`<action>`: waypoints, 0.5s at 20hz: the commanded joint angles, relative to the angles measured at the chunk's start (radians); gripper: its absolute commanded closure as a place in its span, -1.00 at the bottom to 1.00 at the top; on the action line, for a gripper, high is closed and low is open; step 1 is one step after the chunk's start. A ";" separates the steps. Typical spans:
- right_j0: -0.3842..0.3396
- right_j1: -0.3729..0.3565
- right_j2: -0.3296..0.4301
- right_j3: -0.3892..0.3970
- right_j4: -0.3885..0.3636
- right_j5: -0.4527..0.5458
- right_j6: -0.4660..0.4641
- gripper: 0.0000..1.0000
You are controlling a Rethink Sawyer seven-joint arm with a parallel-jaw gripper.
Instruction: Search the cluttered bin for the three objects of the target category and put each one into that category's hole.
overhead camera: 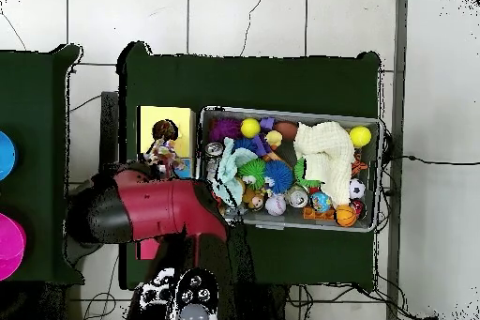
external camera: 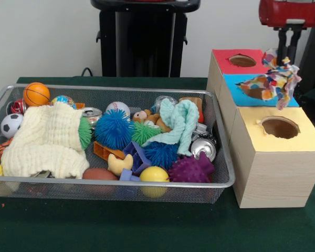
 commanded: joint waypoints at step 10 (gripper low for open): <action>0.084 0.203 -0.085 -0.219 0.051 0.124 0.249 1.00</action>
